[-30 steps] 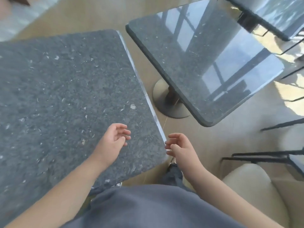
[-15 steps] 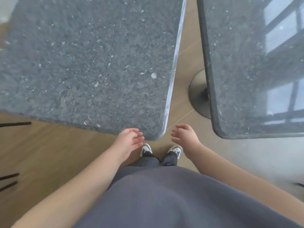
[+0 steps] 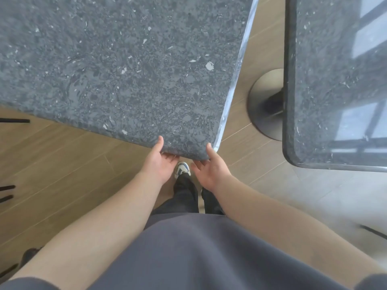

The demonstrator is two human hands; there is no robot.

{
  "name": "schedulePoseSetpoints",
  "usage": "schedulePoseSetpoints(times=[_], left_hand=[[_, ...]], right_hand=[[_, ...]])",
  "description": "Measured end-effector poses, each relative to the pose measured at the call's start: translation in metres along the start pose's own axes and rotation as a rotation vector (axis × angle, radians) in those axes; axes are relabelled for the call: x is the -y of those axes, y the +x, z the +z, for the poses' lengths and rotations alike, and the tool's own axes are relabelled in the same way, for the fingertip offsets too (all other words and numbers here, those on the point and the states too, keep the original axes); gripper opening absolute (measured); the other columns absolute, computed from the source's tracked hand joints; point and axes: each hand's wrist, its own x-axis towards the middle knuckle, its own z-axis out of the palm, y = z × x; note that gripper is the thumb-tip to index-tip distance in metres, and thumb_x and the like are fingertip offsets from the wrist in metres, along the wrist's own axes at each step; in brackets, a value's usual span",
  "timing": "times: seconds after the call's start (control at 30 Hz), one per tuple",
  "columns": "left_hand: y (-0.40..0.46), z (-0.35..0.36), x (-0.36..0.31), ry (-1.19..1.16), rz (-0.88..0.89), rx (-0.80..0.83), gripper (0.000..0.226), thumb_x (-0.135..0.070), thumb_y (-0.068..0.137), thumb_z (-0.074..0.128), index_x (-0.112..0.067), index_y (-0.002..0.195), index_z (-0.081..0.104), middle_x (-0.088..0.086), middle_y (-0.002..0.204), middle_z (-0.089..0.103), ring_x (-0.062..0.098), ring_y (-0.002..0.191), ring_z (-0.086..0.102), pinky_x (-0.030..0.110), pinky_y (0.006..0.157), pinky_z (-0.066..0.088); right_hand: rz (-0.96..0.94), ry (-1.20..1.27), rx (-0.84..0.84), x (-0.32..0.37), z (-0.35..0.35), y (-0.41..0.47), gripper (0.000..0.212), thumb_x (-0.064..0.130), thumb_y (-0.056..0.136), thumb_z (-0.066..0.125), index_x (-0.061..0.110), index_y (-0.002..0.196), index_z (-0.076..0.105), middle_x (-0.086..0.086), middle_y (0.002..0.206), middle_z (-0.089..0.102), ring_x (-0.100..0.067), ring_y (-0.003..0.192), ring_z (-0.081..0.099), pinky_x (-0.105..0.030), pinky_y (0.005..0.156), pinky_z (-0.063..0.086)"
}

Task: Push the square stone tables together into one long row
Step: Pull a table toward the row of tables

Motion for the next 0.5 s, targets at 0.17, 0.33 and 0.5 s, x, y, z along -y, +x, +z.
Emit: schedulePoseSetpoints(times=[0.17, 0.33, 0.5], left_hand=[[0.017, 0.004, -0.011, -0.114, 0.099, -0.064, 0.032, -0.033, 0.098, 0.066, -0.008, 0.118, 0.063, 0.015, 0.125, 0.070, 0.029, 0.114, 0.068, 0.047, 0.094, 0.055], [0.019, 0.025, 0.026, -0.108, 0.032, -0.060, 0.043, -0.037, 0.098, 0.065, -0.003, 0.125, 0.062, 0.021, 0.113, 0.075, 0.036, 0.115, 0.067, 0.053, 0.097, 0.054], [0.023, 0.038, 0.036, -0.045, 0.056, -0.198, 0.046, -0.049, 0.094, 0.066, -0.007, 0.113, 0.065, 0.017, 0.098, 0.078, 0.034, 0.107, 0.068, 0.055, 0.107, 0.049]], right_hand=[[-0.010, 0.219, 0.016, -0.006, 0.015, 0.021, 0.041, 0.014, 0.095, 0.069, 0.009, 0.133, 0.056, -0.015, 0.126, 0.068, -0.029, 0.118, 0.065, -0.044, 0.108, 0.049], [0.023, 0.231, 0.079, -0.003, 0.006, 0.026, 0.037, 0.013, 0.096, 0.066, 0.005, 0.131, 0.058, -0.017, 0.109, 0.077, -0.031, 0.107, 0.070, -0.041, 0.083, 0.058], [0.106, 0.176, 0.075, 0.005, 0.004, 0.032, 0.044, 0.015, 0.098, 0.064, 0.004, 0.139, 0.053, -0.021, 0.130, 0.066, -0.036, 0.120, 0.064, -0.047, 0.107, 0.048]])
